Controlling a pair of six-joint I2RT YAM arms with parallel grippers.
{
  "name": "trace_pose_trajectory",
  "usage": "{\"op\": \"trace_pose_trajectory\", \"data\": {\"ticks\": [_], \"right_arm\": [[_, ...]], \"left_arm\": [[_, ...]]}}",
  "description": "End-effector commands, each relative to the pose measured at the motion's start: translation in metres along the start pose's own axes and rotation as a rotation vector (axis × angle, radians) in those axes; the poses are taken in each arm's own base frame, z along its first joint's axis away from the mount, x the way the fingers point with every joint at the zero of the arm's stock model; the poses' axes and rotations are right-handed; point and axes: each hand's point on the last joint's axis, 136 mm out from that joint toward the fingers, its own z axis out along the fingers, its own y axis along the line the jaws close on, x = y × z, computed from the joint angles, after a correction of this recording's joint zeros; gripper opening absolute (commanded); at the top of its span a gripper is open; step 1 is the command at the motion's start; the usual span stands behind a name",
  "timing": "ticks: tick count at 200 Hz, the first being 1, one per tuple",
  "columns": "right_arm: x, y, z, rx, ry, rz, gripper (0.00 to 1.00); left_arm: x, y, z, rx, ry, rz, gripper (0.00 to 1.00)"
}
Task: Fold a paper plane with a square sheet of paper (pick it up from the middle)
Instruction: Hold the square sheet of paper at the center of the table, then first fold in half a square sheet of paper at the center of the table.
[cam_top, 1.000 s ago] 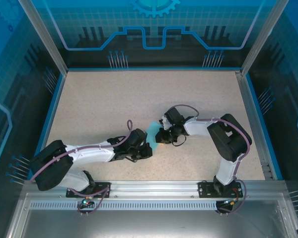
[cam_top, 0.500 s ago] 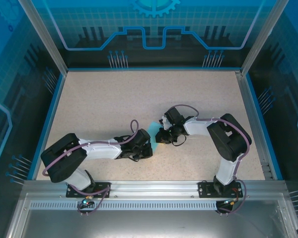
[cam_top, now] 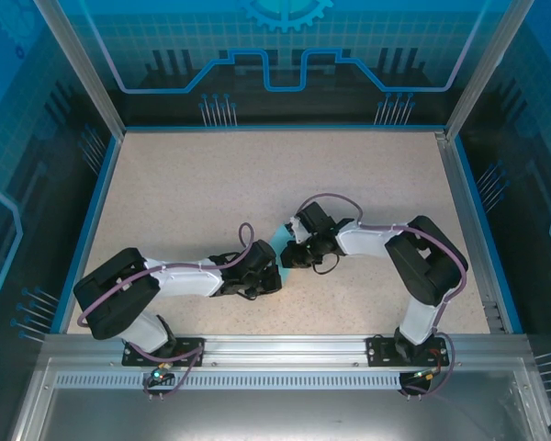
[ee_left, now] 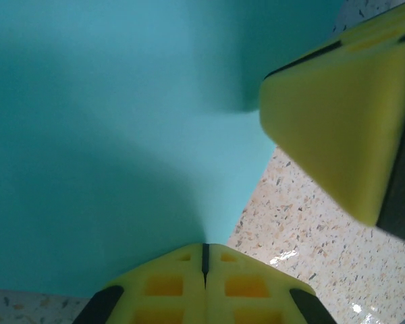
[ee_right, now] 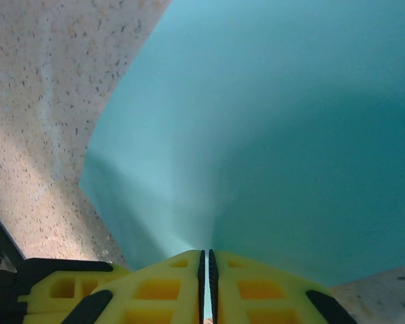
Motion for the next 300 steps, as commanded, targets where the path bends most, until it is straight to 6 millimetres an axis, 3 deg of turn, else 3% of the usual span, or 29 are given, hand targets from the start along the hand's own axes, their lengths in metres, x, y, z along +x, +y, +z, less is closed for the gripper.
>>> {"op": "trace_pose_trajectory", "data": {"ticks": [1,29,65,116,216,241,261,300], "right_arm": [[0.01,-0.005,0.006,0.01,0.024,-0.003,0.13],[0.014,-0.022,0.013,0.056,0.052,0.026,0.12],[0.001,-0.044,0.007,0.1,0.025,0.06,0.12],[-0.035,-0.079,-0.011,0.12,-0.053,0.11,0.12],[-0.1,-0.124,-0.039,0.171,-0.172,0.208,0.12],[-0.113,-0.124,-0.047,0.174,-0.194,0.207,0.12],[-0.118,-0.112,-0.057,0.164,-0.214,0.185,0.13],[-0.102,-0.078,-0.083,0.186,-0.253,0.132,0.14]], "left_arm": [[0.02,0.035,0.003,-0.115,0.074,-0.042,0.05],[0.021,0.038,0.002,-0.131,0.078,-0.055,0.05],[0.028,0.047,-0.001,-0.169,0.102,-0.081,0.05],[0.039,0.057,0.0,-0.2,0.15,-0.084,0.04],[0.042,0.051,0.001,-0.193,0.177,-0.068,0.04],[0.04,0.047,0.001,-0.184,0.172,-0.059,0.05],[0.035,0.038,-0.001,-0.165,0.162,-0.044,0.07],[-0.005,-0.017,-0.024,-0.037,0.067,0.003,0.24]]}}
